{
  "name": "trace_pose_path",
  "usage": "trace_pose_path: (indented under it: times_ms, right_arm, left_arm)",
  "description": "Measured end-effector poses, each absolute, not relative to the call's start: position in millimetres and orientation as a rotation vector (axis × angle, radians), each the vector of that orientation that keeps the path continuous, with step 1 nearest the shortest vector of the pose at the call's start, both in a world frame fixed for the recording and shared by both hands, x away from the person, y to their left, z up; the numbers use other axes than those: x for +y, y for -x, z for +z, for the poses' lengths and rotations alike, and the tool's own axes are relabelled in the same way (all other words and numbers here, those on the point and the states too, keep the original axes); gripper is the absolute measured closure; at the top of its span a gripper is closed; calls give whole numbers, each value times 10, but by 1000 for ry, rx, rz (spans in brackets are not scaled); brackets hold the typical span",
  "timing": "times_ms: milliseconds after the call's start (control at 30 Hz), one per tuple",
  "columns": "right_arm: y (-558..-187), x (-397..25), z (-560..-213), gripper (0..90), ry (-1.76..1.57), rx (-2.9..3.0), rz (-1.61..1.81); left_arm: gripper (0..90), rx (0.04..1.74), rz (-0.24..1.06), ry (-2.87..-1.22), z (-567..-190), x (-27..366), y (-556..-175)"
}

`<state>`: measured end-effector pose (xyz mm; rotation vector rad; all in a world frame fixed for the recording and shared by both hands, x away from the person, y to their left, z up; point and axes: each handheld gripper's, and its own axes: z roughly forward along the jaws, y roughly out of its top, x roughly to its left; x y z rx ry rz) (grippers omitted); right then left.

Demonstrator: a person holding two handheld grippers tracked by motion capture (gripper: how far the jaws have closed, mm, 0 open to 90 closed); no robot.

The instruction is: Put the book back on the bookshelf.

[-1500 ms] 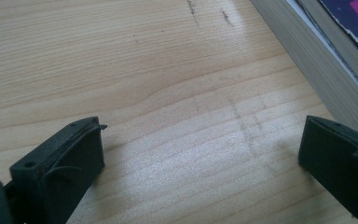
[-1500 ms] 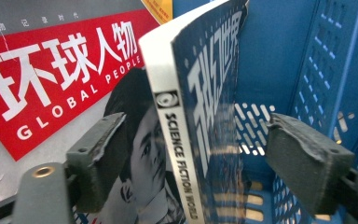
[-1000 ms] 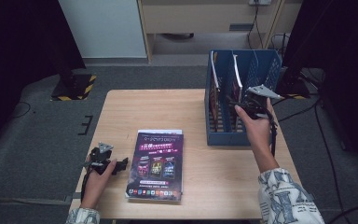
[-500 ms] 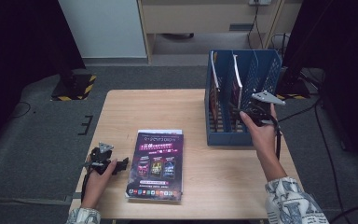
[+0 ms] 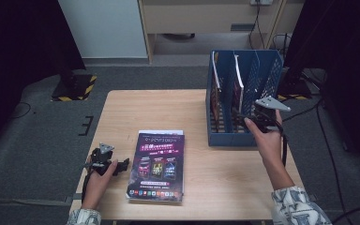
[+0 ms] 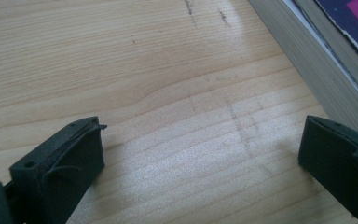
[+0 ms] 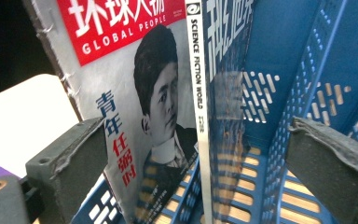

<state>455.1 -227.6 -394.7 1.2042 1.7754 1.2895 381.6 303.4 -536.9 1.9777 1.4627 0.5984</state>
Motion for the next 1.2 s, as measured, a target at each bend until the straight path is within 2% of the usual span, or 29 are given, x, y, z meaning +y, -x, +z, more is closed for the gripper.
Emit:
trace_pose_path:
  times_ms: [500,1200]
  right_arm:
    - [-4257,-2250,-4034,66,-1151,1787,1294]
    - [-3839,-2109,-4394,68,-1147,1857,1283]
  left_arm:
    - [0,1463,598,-1977,-5369,3033,-3816]
    - [0,1450,590,-1981,-5369,3044,-3808]
